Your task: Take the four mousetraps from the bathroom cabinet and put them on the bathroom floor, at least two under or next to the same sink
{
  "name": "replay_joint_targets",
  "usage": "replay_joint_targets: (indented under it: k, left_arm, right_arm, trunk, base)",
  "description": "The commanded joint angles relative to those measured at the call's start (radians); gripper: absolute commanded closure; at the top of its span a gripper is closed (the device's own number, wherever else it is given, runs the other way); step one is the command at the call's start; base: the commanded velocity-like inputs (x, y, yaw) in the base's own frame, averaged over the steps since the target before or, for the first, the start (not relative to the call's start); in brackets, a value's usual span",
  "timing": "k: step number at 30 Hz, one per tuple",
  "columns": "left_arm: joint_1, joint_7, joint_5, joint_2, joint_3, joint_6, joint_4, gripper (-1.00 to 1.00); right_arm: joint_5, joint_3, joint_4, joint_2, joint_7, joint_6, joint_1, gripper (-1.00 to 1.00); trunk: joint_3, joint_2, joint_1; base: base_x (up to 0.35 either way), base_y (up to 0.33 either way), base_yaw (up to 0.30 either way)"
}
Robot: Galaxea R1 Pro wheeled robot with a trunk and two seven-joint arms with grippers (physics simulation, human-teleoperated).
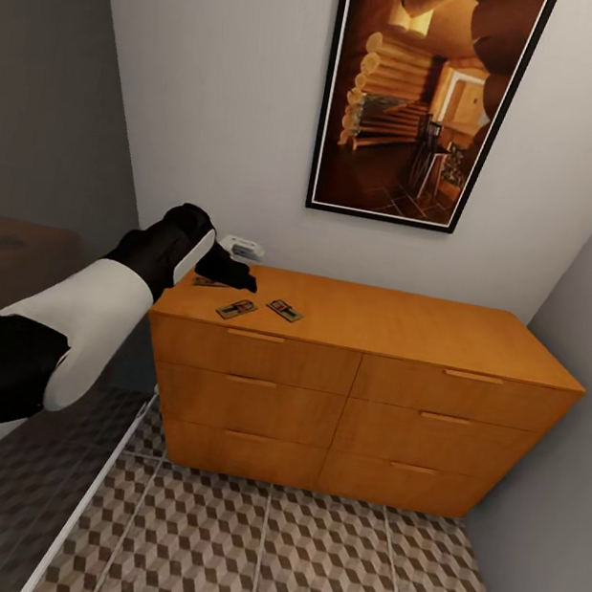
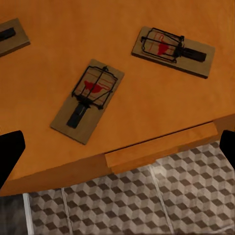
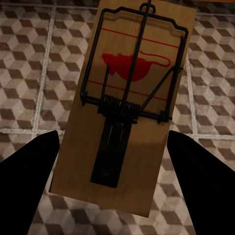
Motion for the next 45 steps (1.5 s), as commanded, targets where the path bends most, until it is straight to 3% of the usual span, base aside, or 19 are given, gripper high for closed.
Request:
replay_joint_targets:
  k: [1, 26, 45]
  left_arm:
    - [-0.001, -0.005, 0.003, 0.005, -0.008, 0.004, -0.001, -1.00]
    - [0.003, -0.009, 0.003, 0.016, -0.014, 0.004, -0.001, -1.00]
    - [0.003, -0.009, 0.003, 0.015, -0.014, 0.005, -0.002, -1.00]
  right_arm:
    - [0.000, 0.003, 0.000, 0.000, -0.003, -0.003, -0.001, 1.00]
    - [0.000, 0.003, 0.000, 0.000, -0.001, -0.003, -0.001, 1.00]
    - [0.000, 0.004, 0.000, 0.000, 0.000, -0.003, -0.001, 1.00]
  trunk:
    - [-0.001, 0.000, 0.000]
    - [-0.001, 0.000, 0.000]
    - [0.016, 0.000, 0.000]
  base:
    - [0.000, 0.000, 0.000]
    - [0.000, 0.004, 0.000]
    - [0.039, 0.247, -0.171]
